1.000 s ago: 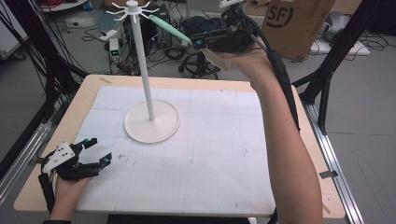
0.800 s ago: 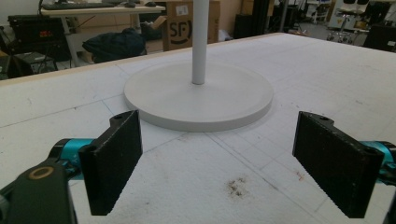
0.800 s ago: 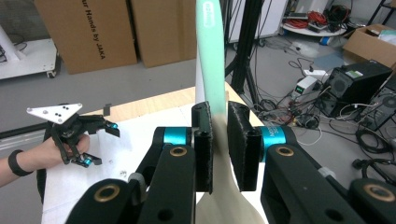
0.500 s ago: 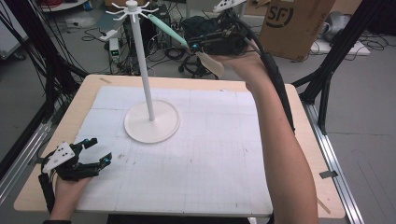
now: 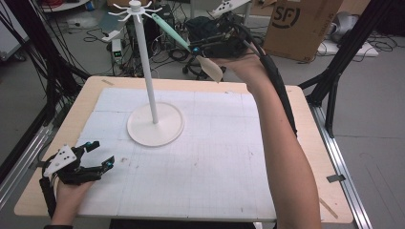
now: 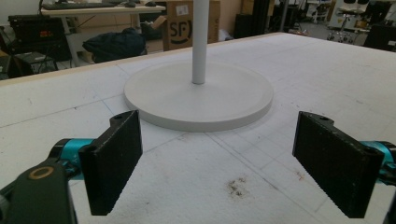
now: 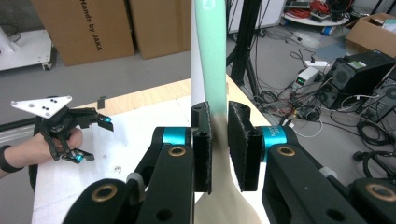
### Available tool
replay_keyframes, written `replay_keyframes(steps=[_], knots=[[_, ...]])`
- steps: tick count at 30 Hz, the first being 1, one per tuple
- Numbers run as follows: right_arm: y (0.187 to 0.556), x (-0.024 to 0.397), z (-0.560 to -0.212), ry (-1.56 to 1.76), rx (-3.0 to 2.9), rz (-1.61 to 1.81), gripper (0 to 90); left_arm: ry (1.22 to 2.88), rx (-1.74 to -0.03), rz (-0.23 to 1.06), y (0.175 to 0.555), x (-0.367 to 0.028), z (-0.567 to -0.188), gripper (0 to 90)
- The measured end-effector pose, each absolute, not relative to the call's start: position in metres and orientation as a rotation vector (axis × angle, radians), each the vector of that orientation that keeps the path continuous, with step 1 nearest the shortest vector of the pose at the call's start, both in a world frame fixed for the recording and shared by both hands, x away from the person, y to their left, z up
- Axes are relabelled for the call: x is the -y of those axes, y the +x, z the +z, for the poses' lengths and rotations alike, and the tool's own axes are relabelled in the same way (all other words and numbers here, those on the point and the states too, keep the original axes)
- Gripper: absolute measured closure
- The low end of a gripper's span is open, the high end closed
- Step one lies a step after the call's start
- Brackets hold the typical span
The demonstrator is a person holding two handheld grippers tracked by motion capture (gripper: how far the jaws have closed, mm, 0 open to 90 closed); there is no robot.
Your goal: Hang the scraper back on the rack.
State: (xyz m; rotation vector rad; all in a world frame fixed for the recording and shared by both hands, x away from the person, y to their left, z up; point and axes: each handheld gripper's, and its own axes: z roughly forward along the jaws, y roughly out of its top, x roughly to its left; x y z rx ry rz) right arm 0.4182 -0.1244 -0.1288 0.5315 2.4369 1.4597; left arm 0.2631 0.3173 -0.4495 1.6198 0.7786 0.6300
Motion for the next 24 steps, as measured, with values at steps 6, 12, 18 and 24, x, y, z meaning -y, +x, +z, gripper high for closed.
replay_keyframes(steps=[6, 12, 18, 24], knots=[[0.418, 0.123, -0.130, 0.525, -2.417, 1.456, 65.8, 1.621, -0.777, 0.631, 0.263, -0.317, -0.450, 16.3], [0.412, 0.138, -0.134, 0.510, -2.371, 1.464, 50.3, 1.620, -0.777, 0.629, 0.263, -0.317, -0.450, 16.3], [0.400, 0.168, -0.162, 0.482, -2.346, 1.458, 36.5, 1.624, -0.766, 0.634, 0.263, -0.317, -0.450, 16.2], [0.379, 0.210, -0.216, 0.518, -2.336, 1.459, 29.5, 1.623, -0.767, 0.631, 0.263, -0.317, -0.450, 16.0]])
